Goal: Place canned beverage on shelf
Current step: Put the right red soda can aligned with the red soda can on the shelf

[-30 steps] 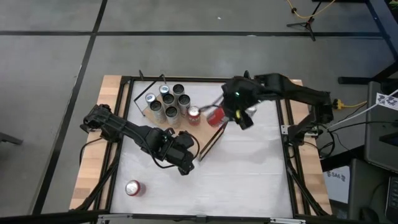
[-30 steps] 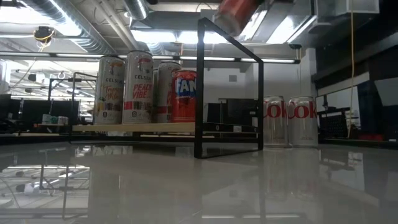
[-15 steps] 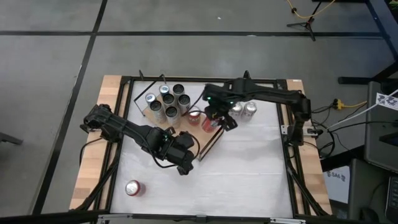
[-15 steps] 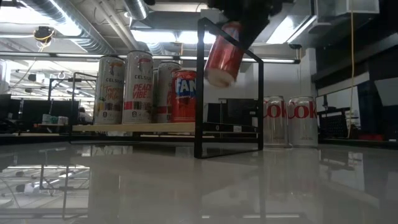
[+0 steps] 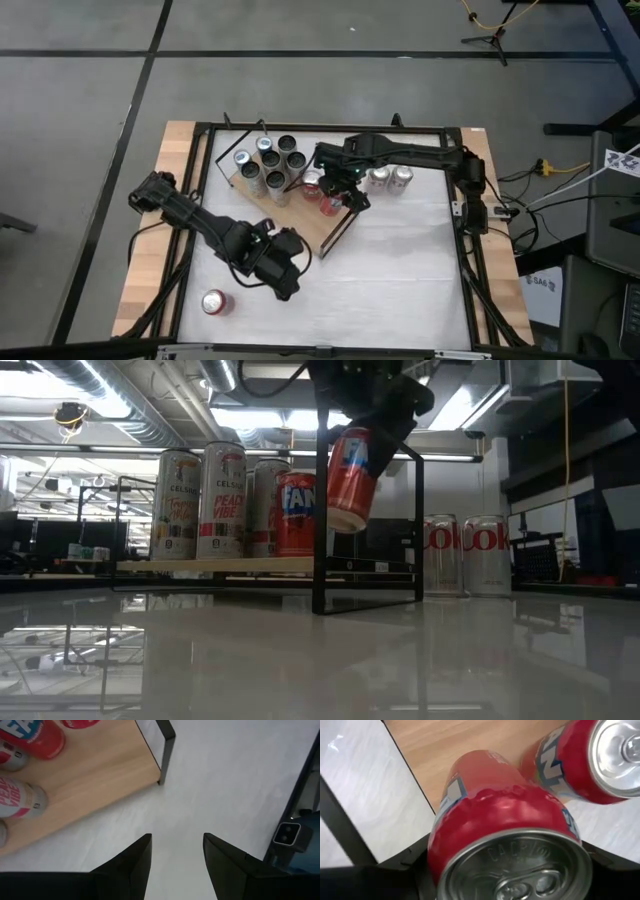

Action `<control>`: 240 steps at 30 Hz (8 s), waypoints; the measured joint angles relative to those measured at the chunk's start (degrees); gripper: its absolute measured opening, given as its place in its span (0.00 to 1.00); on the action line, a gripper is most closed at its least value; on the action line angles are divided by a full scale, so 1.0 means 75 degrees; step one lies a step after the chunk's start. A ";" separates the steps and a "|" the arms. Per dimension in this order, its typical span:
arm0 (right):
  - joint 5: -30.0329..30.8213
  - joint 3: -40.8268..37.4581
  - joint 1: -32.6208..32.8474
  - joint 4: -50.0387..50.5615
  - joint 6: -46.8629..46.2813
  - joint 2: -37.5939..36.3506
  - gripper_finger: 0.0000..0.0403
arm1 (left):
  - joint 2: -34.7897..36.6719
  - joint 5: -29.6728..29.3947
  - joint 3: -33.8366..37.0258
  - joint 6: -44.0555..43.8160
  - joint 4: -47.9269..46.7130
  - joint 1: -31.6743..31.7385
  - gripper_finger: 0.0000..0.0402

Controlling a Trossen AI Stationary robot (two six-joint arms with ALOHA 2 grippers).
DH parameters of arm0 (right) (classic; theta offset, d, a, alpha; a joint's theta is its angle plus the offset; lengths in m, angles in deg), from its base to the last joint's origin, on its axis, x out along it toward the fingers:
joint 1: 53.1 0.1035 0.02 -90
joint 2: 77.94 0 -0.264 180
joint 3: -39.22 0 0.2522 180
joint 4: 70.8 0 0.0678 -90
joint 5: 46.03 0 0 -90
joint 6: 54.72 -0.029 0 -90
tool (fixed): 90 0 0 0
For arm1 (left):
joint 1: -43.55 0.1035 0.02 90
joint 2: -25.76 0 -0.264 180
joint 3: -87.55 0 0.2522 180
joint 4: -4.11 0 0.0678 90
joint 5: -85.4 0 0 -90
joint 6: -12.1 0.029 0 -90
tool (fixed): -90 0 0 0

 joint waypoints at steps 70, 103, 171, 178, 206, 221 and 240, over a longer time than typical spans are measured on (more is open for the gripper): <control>0.0201 -0.0074 -0.0006 -0.0374 -0.0009 0.0560 0.94 | 0.0000 -0.0009 -0.0003 0.0029 0.0012 -0.0114 0.42; 0.1516 0.2934 -0.0012 0.2093 -0.0350 -0.1981 0.94 | 0.0000 -0.0039 -0.0003 0.2155 0.1342 0.2253 0.42; 0.0720 -0.5004 -0.0006 -0.2703 -0.1600 -0.6379 0.94 | -0.0061 0.2374 0.1451 0.8464 0.3739 0.5073 0.94; 0.0720 -0.5004 -0.0006 -0.2699 -0.1597 -0.6379 0.94 | -0.0061 0.2487 0.1598 0.8438 0.3815 0.5067 0.94; 0.0659 -0.5004 -0.0006 -0.2676 -0.1623 -0.6379 0.94 | -0.0507 0.2661 0.1603 0.8377 0.3993 0.5079 0.93; 0.0659 -0.5004 -0.0009 -0.2679 -0.1623 -0.6379 0.94 | -0.0516 0.2246 0.1603 0.8049 0.3984 0.5002 0.93; 0.0659 -0.5004 -0.0006 -0.2682 -0.1624 -0.6379 0.94 | -0.0516 0.2048 0.1603 0.7771 0.3696 0.4683 0.93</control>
